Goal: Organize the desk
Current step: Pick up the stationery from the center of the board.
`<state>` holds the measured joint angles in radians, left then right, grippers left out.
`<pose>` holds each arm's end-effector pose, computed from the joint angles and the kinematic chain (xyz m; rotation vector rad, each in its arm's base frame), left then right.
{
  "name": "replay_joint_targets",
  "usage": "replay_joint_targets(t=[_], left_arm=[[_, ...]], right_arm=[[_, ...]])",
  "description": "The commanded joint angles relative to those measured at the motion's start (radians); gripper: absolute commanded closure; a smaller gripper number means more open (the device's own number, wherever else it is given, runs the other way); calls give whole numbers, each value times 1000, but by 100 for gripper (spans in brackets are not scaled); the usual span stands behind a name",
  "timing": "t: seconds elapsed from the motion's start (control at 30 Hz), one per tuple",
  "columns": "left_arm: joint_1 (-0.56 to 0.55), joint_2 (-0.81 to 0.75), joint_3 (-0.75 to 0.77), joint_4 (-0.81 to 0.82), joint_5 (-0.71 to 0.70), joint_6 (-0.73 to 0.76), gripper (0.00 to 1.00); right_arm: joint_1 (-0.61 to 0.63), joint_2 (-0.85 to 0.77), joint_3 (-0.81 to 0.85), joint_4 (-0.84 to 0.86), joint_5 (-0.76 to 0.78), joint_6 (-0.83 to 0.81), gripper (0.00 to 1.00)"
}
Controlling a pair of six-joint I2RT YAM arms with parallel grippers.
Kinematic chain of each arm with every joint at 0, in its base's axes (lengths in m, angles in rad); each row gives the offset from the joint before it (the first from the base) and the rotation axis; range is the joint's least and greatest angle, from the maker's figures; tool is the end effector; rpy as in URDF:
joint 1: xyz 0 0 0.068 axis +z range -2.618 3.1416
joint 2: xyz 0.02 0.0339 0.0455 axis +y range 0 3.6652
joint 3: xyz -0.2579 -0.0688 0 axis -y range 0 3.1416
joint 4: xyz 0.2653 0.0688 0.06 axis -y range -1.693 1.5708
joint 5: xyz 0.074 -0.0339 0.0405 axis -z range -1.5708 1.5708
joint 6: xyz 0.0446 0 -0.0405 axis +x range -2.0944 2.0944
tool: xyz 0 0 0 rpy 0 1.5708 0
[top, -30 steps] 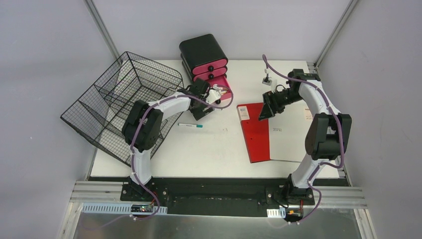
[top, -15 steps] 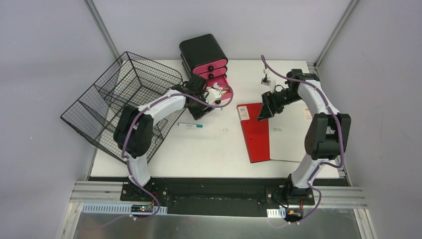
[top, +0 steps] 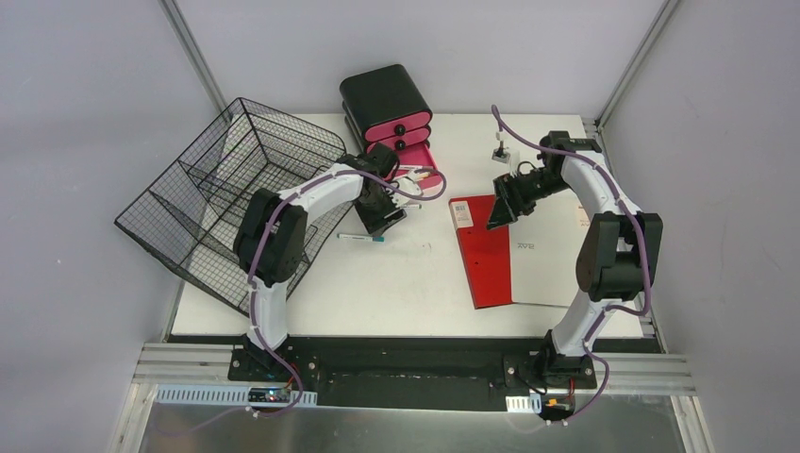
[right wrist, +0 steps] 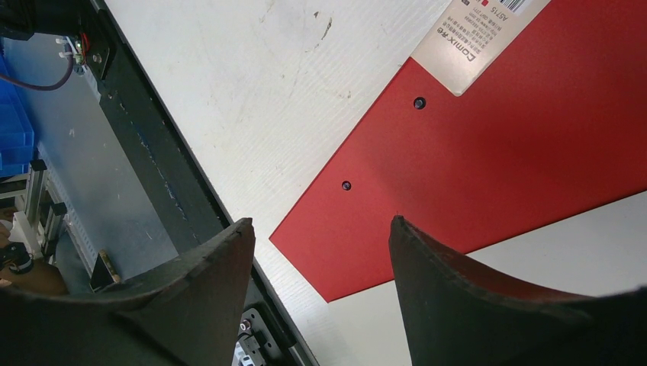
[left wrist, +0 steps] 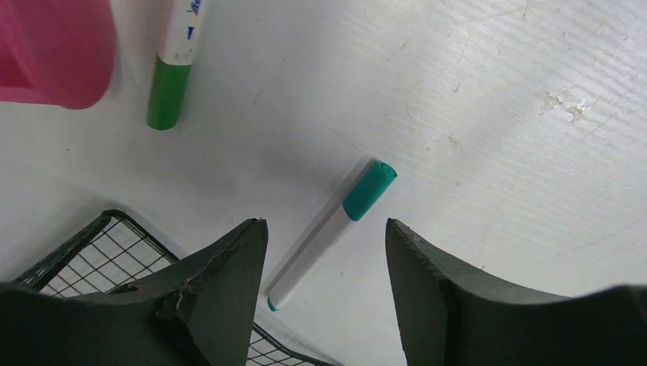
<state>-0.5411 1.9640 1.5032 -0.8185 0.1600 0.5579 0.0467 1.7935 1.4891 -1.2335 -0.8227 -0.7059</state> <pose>0.3538 -0.2209 0.1744 1.5121 2.4050 -0.2242 0.3496 0.0491 0.2385 -0.9886 2.4505 1.0766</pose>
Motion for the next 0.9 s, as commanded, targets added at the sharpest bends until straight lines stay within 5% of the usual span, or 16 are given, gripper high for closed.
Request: replay_joint_targets(t=[0.0, 0.4, 0.73, 0.87], left_arm=[[13, 32, 60, -68, 16, 20, 41], [25, 140, 127, -142, 62, 37, 43], [41, 194, 184, -167, 78, 33, 73], [44, 200, 193, -163, 78, 30, 100]], right_arm=[[6, -6, 41, -3, -8, -25, 32], [6, -9, 42, -4, -8, -26, 32], [6, -13, 45, -10, -9, -30, 32], [6, -14, 46, -12, -9, -33, 32]])
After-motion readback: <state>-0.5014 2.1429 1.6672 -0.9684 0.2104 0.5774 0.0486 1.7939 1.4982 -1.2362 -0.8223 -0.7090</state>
